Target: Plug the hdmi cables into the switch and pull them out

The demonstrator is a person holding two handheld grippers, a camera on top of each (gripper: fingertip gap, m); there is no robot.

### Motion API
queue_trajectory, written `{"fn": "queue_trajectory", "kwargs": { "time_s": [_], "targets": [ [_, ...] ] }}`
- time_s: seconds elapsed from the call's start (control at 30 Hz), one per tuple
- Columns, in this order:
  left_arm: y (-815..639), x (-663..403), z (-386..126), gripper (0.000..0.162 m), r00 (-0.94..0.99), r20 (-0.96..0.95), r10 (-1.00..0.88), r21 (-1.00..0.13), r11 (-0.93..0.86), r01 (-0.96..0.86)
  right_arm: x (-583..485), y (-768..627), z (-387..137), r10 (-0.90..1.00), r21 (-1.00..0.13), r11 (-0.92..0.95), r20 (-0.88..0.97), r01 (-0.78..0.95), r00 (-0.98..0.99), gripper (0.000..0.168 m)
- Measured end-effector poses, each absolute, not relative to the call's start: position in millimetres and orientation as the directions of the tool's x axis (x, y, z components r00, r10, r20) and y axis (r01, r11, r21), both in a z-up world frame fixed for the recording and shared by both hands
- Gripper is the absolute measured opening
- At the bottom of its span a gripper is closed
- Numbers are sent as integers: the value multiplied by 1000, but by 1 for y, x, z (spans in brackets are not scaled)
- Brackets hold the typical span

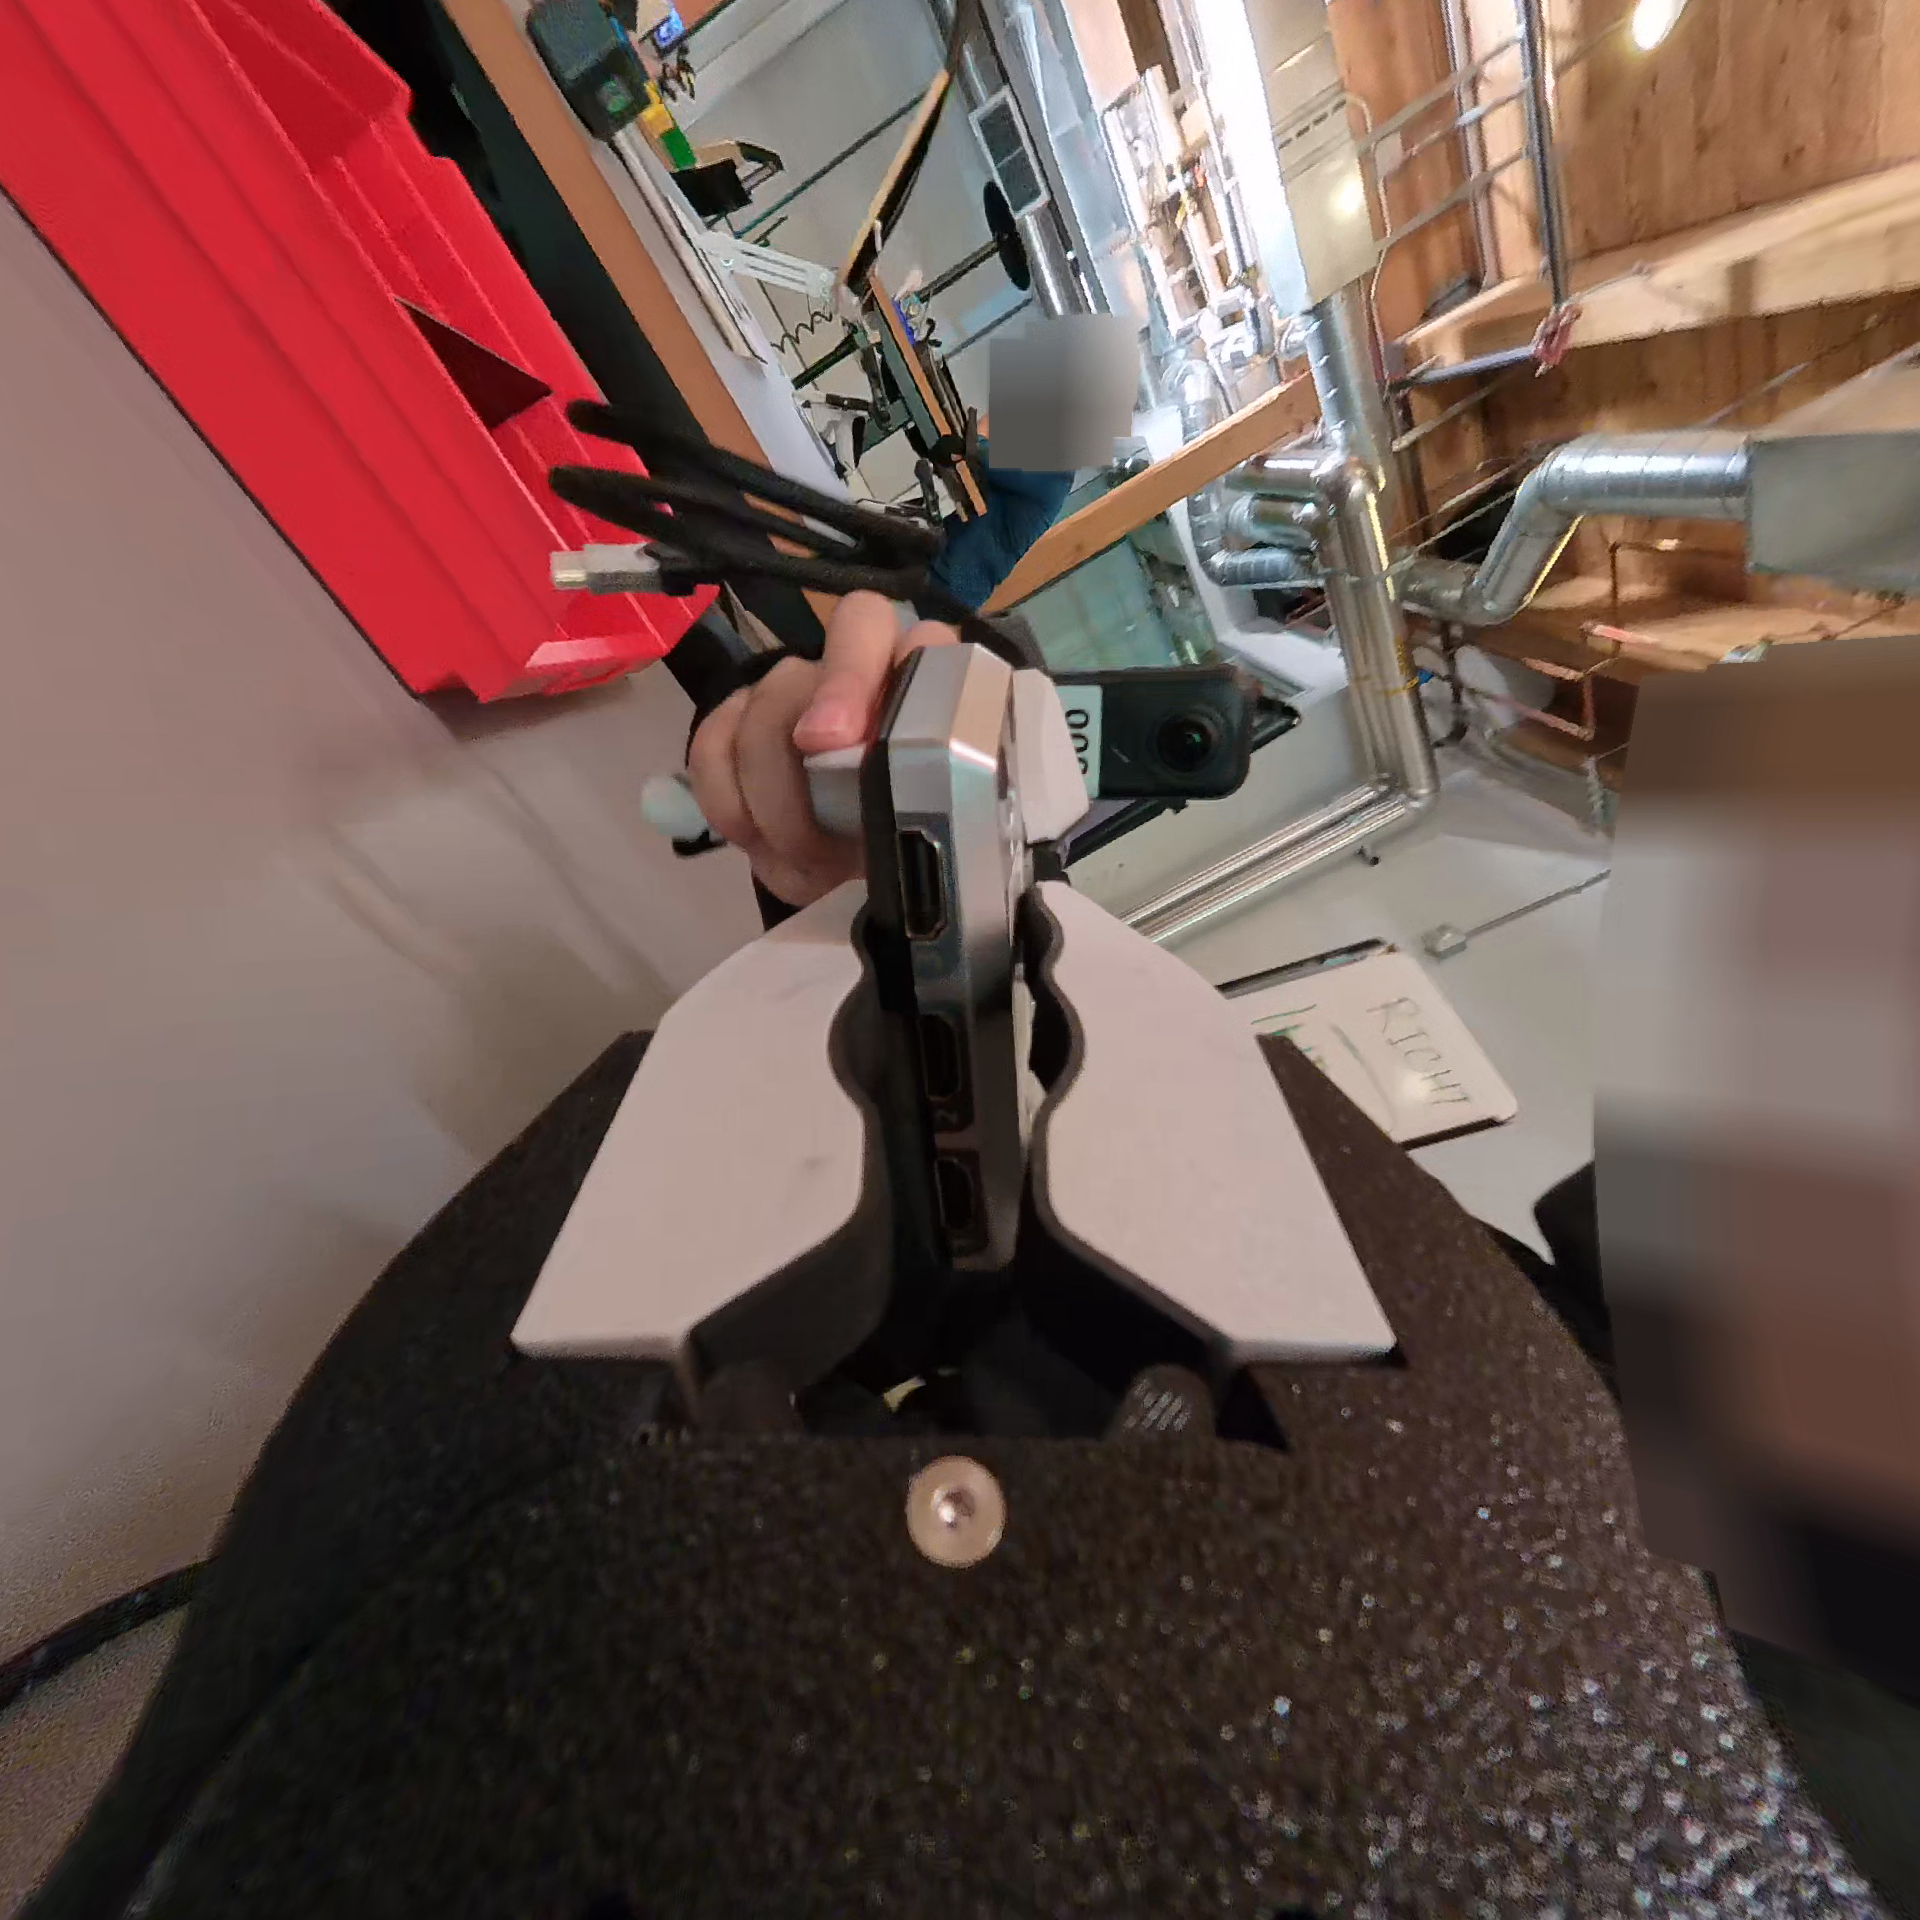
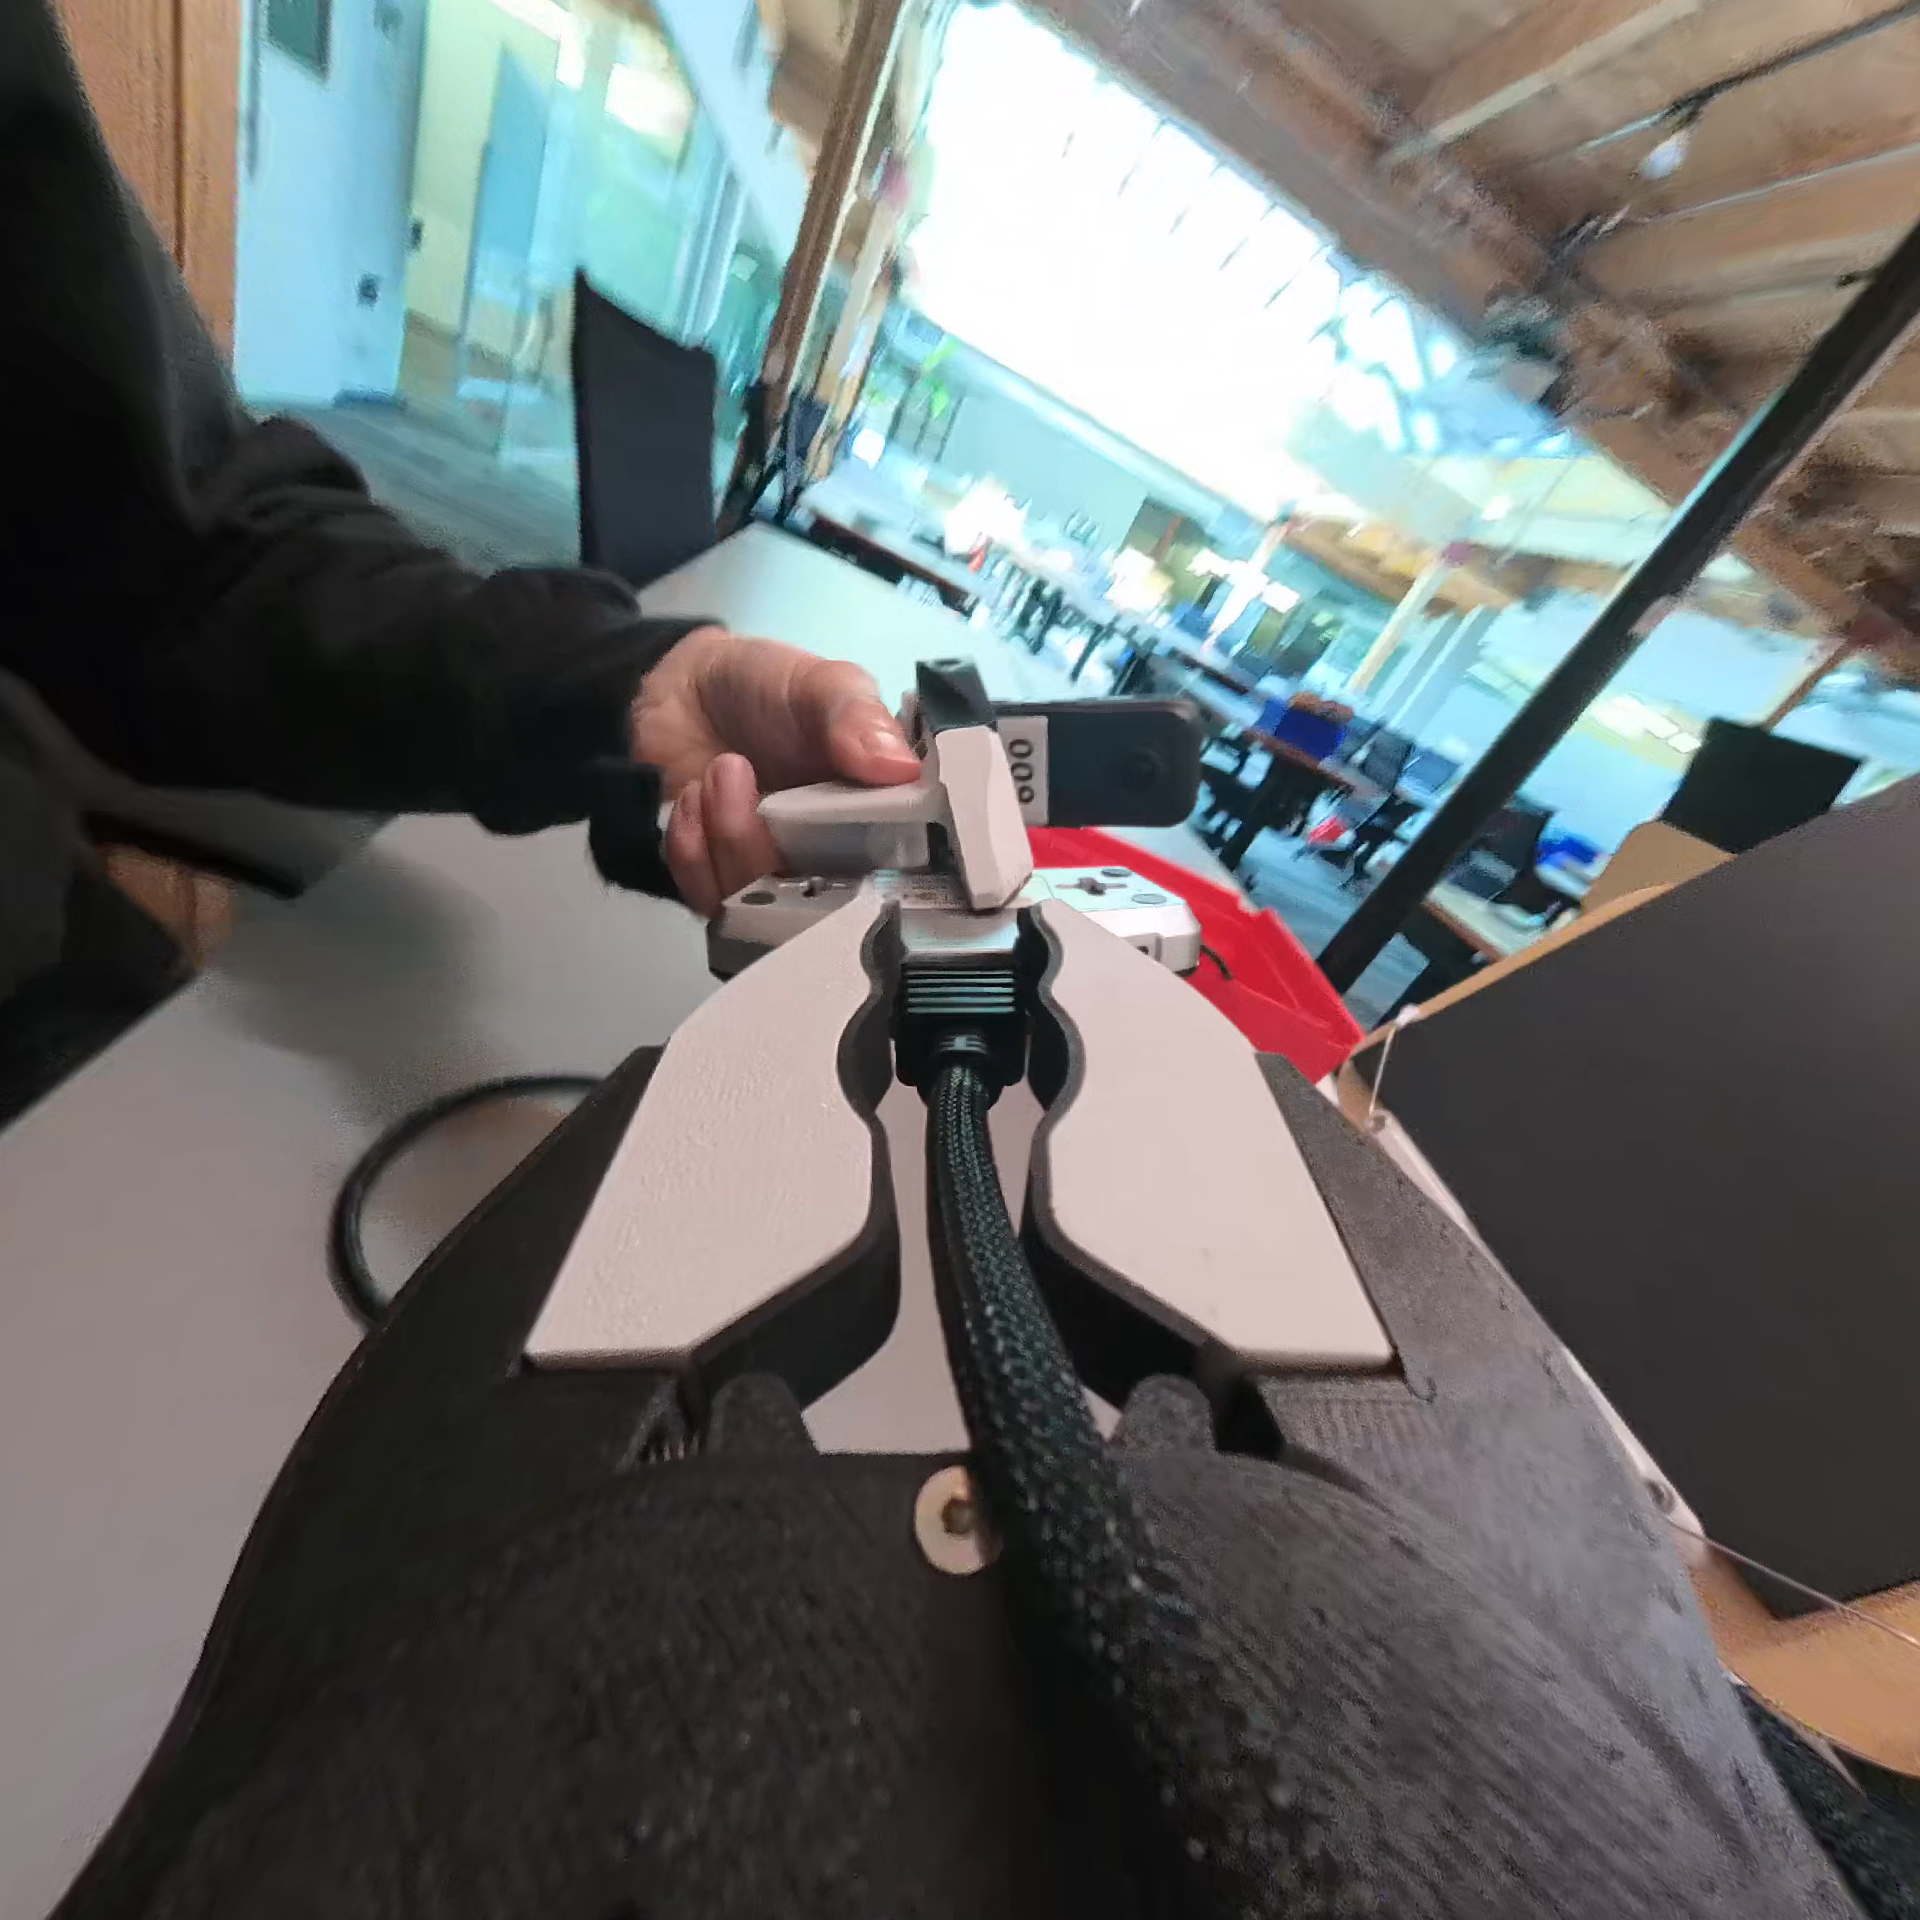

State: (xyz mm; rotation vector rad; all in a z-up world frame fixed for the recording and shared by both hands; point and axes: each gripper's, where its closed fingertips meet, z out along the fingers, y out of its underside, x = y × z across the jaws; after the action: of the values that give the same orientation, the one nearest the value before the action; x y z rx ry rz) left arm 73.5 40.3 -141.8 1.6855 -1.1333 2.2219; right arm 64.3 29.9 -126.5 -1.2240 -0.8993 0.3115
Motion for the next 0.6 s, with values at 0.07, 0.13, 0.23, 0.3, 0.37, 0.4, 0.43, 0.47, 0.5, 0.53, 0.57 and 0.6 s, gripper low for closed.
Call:
{"fn": "queue_trajectory", "kwargs": {
  "time_s": [0.07,0.13,0.23,0.3,0.37,0.4,0.43,0.47,0.5,0.53,0.57,0.6],
  "targets": [
    [27,65,-138,25,-375,836,-401,-546,-672,-500,55,15,-121,630,-913,375,377,159,679,21],
    [20,59,-139,33,-349,769,-535,-638,-620,-456,46,-2,-115,662,-927,372,304,51,685,15],
    [8,45,-129,36,-356,678,-643,-735,-581,-350,39,-20,-96,673,-922,382,229,-65,704,4],
    [-3,33,-120,31,-375,685,-624,-728,-606,-321,26,-32,-94,690,-932,359,222,-59,689,4],
    [-13,22,-119,29,-383,708,-593,-705,-617,-350,14,-41,-95,677,-933,358,250,-14,692,4],
    [-18,17,-118,27,-392,721,-571,-692,-621,-367,8,-48,-95,679,-931,365,267,1,683,5],
    [-23,13,-116,25,-409,725,-554,-687,-621,-377,4,-54,-94,684,-929,371,274,2,676,6],
    [-28,10,-114,24,-416,732,-539,-679,-626,-383,1,-59,-93,688,-930,368,271,-1,674,7],
    [-32,9,-114,24,-419,743,-522,-667,-632,-395,0,-63,-94,690,-929,369,275,1,670,8],
    [-36,9,-113,23,-421,751,-508,-657,-633,-409,-1,-68,-94,685,-925,379,291,14,669,13],
    [-38,9,-112,22,-421,758,-499,-650,-633,-420,0,-71,-97,673,-923,383,302,30,675,22],
    [-40,11,-112,22,-421,762,-492,-645,-630,-431,1,-71,-100,665,-927,372,304,50,683,32]
  ]
}}
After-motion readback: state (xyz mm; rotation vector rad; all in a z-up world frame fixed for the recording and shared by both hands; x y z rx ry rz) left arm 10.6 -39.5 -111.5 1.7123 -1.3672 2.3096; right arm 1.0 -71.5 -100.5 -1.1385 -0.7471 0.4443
